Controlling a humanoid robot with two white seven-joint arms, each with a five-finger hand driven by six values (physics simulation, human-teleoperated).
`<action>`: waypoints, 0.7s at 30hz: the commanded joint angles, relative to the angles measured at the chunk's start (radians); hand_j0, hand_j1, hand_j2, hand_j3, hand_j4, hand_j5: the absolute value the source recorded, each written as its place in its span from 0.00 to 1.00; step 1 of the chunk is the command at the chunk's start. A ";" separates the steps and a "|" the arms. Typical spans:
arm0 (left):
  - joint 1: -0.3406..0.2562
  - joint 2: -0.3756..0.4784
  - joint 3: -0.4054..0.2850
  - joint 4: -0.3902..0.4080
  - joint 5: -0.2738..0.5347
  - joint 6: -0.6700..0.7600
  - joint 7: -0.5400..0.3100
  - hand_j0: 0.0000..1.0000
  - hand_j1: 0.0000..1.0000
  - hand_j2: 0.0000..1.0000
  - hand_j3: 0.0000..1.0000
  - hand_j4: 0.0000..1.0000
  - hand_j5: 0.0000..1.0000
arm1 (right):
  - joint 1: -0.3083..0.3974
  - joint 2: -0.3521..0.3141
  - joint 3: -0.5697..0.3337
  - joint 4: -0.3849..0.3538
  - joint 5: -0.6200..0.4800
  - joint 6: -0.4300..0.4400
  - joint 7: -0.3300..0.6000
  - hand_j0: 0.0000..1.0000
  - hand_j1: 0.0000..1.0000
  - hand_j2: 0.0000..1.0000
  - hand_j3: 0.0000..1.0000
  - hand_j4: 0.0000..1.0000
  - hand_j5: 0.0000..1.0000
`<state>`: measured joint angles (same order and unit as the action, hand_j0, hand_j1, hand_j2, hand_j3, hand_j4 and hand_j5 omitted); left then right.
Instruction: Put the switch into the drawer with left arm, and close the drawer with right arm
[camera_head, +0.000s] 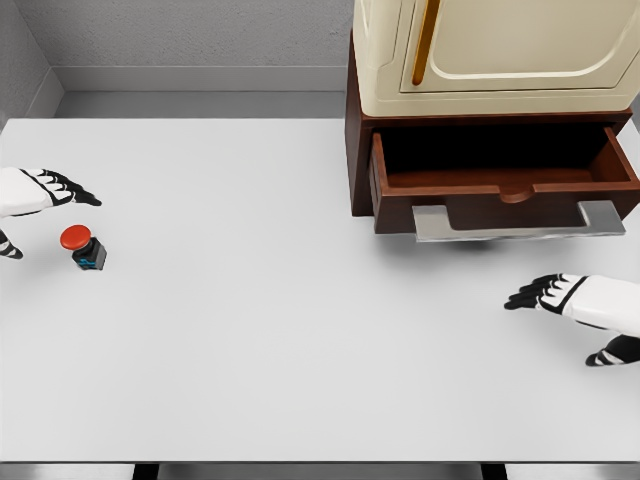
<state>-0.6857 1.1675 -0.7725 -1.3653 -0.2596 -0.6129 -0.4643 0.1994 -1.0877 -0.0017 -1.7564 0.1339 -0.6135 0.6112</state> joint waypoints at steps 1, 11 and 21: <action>0.000 0.001 0.001 -0.002 0.005 0.002 -0.001 1.00 1.00 1.00 1.00 1.00 1.00 | 0.000 -0.001 0.003 0.000 -0.007 0.003 0.000 1.00 1.00 1.00 1.00 1.00 1.00; 0.017 -0.065 -0.011 -0.035 -0.010 0.002 -0.053 0.98 0.98 0.98 0.98 0.98 0.98 | -0.009 0.008 -0.012 0.000 -0.008 0.003 0.000 0.61 0.61 0.61 0.61 0.61 0.61; 0.015 -0.069 -0.007 -0.017 -0.035 0.002 -0.102 0.82 0.82 0.82 0.82 0.82 0.82 | 0.103 0.081 -0.297 0.006 -0.053 0.003 0.000 0.62 0.62 0.62 0.62 0.62 0.62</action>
<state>-0.6704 1.1002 -0.7814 -1.3839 -0.2946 -0.6130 -0.5608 0.3022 -1.0235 -0.2449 -1.7496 0.0977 -0.6138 0.6112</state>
